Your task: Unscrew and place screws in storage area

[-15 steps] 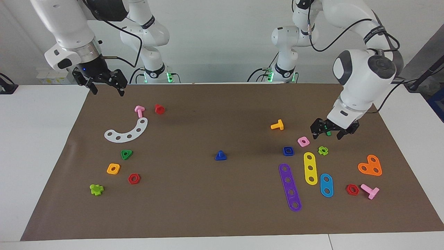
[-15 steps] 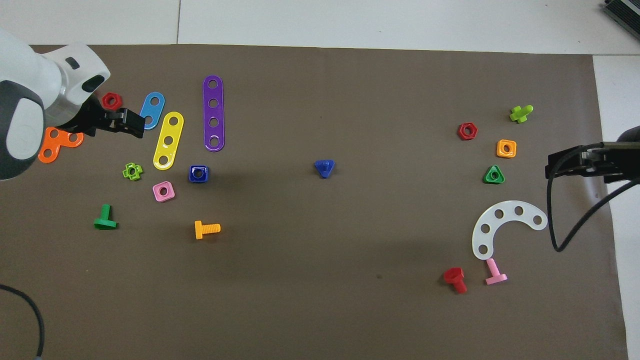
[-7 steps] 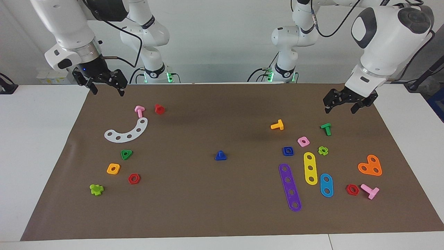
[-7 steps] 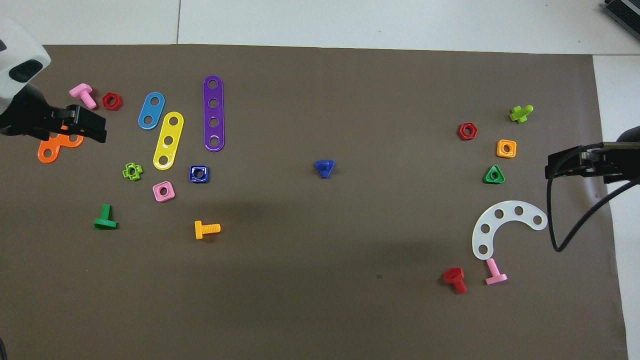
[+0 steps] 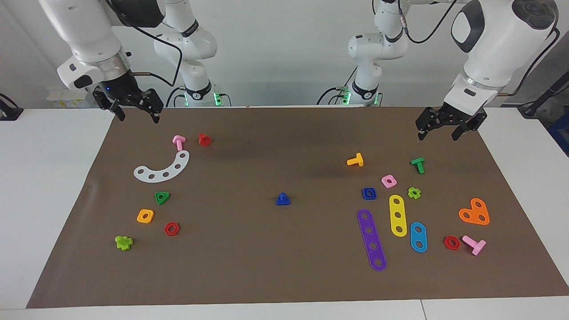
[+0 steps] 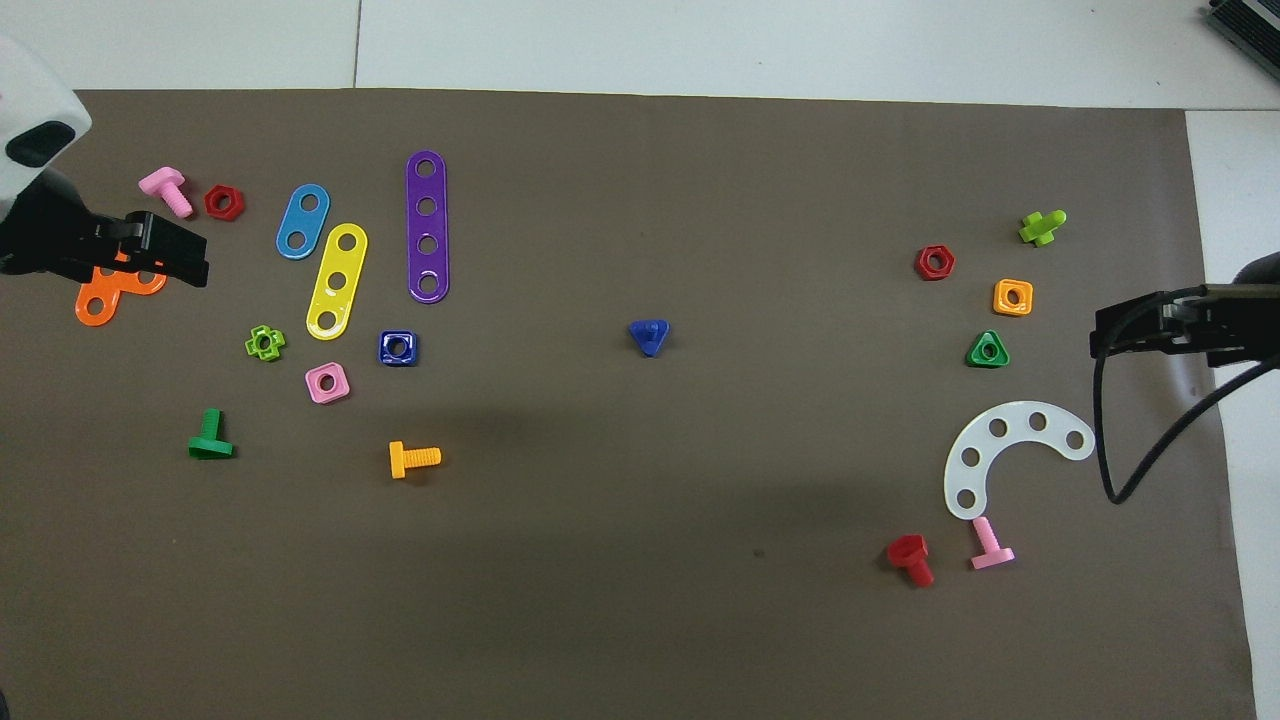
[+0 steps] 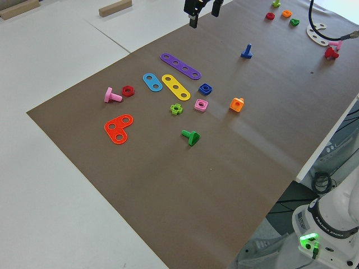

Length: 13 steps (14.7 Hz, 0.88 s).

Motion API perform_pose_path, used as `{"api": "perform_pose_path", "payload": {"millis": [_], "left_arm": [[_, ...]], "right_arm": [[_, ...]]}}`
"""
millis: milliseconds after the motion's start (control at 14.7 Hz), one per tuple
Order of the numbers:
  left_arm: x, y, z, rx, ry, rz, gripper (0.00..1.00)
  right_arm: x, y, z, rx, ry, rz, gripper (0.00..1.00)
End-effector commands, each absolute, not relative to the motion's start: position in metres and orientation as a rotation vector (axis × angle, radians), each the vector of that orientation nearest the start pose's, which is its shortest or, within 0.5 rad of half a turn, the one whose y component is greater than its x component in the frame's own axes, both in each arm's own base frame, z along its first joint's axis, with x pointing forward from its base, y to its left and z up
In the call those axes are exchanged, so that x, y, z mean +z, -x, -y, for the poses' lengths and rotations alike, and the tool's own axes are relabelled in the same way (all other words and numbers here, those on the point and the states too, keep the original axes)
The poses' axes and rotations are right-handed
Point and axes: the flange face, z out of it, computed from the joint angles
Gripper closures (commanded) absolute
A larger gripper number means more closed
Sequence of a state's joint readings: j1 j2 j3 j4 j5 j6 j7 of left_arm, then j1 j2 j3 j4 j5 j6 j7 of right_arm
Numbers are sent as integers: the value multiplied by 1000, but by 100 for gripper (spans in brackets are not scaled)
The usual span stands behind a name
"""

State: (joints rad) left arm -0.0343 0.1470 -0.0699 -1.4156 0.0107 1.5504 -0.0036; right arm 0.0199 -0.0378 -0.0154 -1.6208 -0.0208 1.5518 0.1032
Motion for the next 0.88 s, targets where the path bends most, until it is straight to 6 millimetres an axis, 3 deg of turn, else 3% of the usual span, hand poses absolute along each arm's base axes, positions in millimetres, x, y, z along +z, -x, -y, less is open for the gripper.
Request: {"api": "perform_pose_path", "payload": {"millis": [0, 408, 815], "left_arm": [[611, -590, 58, 24, 3136, -170, 0], [609, -590, 44, 31, 3137, -137, 0], [607, -588, 45, 16, 3137, -132, 0]], "right_arm": [[620, -536, 2, 24, 3143, -169, 0], [620, -536, 2, 26, 3143, -169, 0], [619, -536, 2, 28, 3143, -169, 0]]}}
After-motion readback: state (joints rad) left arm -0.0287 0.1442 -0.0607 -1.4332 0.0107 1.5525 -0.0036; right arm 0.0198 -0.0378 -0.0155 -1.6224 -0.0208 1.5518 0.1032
